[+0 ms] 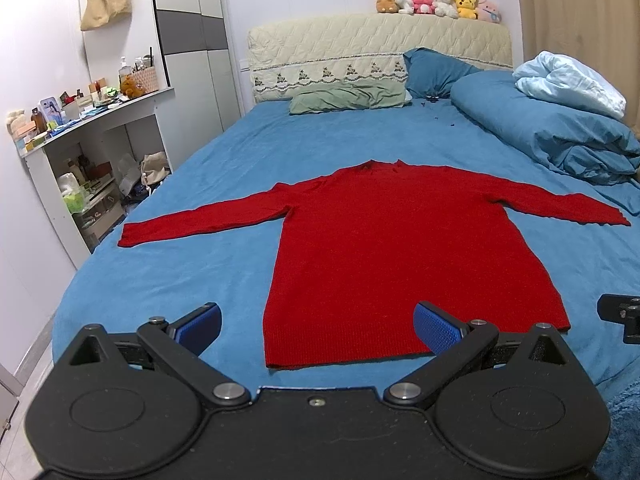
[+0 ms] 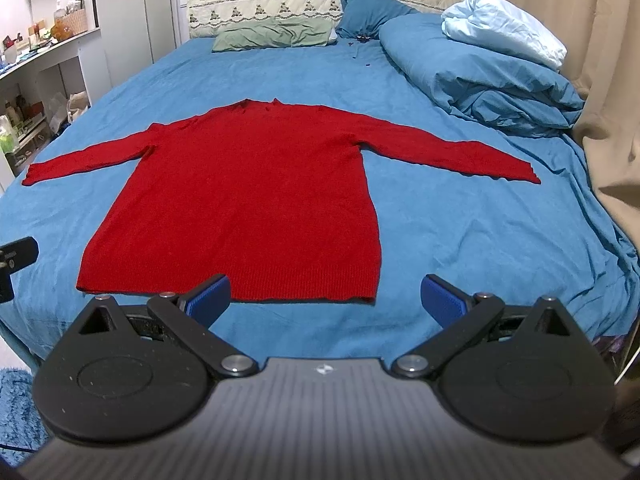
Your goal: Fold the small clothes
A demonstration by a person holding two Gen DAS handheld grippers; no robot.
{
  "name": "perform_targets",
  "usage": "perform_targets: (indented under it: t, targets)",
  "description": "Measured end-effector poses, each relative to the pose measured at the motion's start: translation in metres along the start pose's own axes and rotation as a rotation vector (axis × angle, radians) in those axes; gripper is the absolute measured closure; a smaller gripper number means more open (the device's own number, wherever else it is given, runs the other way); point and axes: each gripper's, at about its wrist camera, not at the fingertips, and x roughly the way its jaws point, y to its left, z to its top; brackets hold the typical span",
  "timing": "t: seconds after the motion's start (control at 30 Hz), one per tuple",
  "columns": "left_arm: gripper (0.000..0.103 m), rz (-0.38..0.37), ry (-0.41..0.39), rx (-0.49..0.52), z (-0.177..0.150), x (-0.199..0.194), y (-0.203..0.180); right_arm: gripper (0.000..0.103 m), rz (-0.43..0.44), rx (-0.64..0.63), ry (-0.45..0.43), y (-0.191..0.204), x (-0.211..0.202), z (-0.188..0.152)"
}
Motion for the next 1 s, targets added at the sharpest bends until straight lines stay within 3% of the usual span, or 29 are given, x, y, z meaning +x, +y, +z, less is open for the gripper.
perform_targets:
  t: [1.0]
  targets:
    - [0.000, 0.014, -0.003, -0.014, -0.0006, -0.0038, -0.0023, 0.000, 0.012, -0.006, -0.010, -0.0003, -0.0048, -0.0018]
